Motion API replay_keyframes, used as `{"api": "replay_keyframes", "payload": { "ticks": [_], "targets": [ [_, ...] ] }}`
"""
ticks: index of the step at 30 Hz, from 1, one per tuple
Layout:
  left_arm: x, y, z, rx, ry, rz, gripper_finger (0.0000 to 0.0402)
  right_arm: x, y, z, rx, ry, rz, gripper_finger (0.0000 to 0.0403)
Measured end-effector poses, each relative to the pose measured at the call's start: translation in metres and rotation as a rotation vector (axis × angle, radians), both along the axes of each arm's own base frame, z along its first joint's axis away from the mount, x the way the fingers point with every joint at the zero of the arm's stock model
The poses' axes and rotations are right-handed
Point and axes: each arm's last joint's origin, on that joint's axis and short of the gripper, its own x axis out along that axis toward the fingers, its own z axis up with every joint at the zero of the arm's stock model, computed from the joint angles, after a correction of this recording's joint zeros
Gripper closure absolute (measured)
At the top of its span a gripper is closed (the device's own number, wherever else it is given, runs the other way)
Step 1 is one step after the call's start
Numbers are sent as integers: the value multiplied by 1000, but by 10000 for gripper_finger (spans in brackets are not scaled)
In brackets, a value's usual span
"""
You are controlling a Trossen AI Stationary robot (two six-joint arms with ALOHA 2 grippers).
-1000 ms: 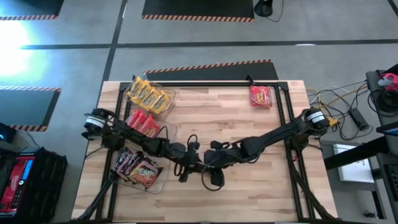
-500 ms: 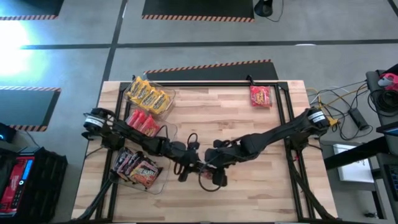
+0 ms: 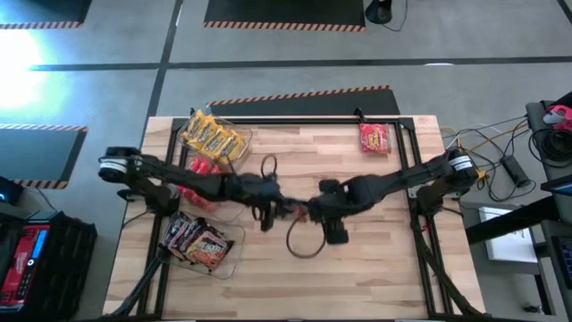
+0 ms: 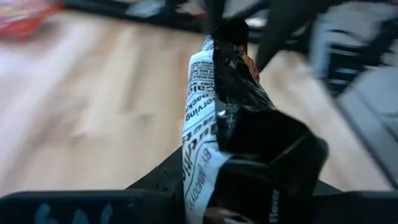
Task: Sort Maruchan noodles
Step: Put the black noodles pack into the bottom transparent bin
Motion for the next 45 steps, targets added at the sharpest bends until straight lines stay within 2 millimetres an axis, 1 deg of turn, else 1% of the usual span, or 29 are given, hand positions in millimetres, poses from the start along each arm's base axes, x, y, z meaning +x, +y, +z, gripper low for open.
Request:
{"api": "replay_keyframes", "payload": {
  "ticks": [2,4,6,8,11,13,15,17,21,24,27,31,34,38,43,45],
  "targets": [
    [-7,13,8,0,60,75,298,-4,-14,5,-43,1,-4,204],
    [-15,22,17,-15,113,136,301,-7,-30,9,-70,-16,-26,204],
    [-23,27,30,-46,143,166,301,-11,-45,10,-75,-25,-59,204],
    [-32,26,47,-66,166,175,299,-17,-59,9,-68,-62,-112,204],
    [-48,21,75,-99,227,173,296,-29,-75,-1,-45,-101,-208,204],
    [-61,15,95,-135,279,179,296,-39,-81,-9,-23,-117,-278,204],
    [-75,8,110,-169,344,202,297,-47,-83,-18,4,-142,-342,204],
    [-87,-1,119,-203,403,262,298,-54,-82,-26,34,-186,-380,204],
    [-109,-21,125,-287,546,357,298,-64,-79,-40,109,-266,-413,204],
    [-118,-38,123,-366,611,388,298,-67,-78,-46,138,-313,-425,204],
    [-124,-53,113,-429,695,446,298,-69,-78,-51,145,-334,-422,204],
    [-133,-71,100,-469,810,534,296,-69,-78,-55,149,-324,-419,204],
    [-137,-86,93,-496,874,563,295,-69,-78,-56,148,-316,-419,204],
    [-135,-100,80,-485,927,600,295,-69,-78,-56,148,-317,-419,204],
    [-126,-107,55,-405,989,651,295,-69,-78,-56,148,-317,-418,204],
    [-122,-110,48,-366,1013,638,295,-69,-78,-56,149,-317,-422,204]
  ]
}}
